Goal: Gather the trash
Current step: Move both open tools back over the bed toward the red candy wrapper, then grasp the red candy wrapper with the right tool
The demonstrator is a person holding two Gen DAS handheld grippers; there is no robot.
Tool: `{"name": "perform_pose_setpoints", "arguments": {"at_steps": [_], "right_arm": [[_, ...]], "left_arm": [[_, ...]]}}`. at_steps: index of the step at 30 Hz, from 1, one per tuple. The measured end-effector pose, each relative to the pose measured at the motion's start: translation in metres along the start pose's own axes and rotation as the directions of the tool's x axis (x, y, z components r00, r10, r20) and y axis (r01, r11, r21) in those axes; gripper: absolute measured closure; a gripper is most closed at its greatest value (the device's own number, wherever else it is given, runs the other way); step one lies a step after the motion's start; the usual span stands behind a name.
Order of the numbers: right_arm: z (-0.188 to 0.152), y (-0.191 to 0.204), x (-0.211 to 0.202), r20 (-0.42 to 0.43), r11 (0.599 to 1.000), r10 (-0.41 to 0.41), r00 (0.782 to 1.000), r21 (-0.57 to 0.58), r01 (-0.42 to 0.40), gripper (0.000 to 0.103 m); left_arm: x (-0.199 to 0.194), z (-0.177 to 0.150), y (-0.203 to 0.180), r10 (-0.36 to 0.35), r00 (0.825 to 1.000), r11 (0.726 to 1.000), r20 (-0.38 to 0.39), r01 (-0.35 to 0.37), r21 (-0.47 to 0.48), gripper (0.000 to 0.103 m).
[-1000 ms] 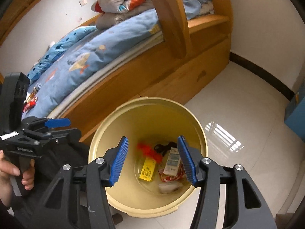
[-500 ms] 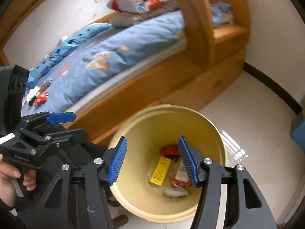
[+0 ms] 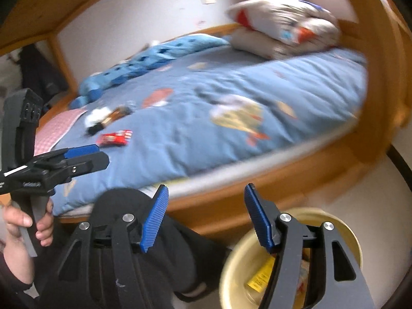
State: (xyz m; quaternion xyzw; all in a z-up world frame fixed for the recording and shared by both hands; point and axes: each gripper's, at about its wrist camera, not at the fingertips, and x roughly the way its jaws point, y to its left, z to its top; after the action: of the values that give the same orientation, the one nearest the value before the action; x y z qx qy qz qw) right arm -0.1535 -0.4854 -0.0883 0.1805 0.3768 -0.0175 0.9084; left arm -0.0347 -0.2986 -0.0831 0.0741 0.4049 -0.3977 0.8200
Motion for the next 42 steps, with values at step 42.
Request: {"name": "perform_pose_setpoints", "arguments": {"at_steps": [42], "right_arm": [[0.11, 0.239, 0.18, -0.178, 0.831, 0.338, 0.924, -0.404, -0.382, 0.013]], "left_arm": [[-0.074, 0.01, 0.255, 0.37, 0.928, 0.873, 0.04, -0.332, -0.358, 0.004]]}}
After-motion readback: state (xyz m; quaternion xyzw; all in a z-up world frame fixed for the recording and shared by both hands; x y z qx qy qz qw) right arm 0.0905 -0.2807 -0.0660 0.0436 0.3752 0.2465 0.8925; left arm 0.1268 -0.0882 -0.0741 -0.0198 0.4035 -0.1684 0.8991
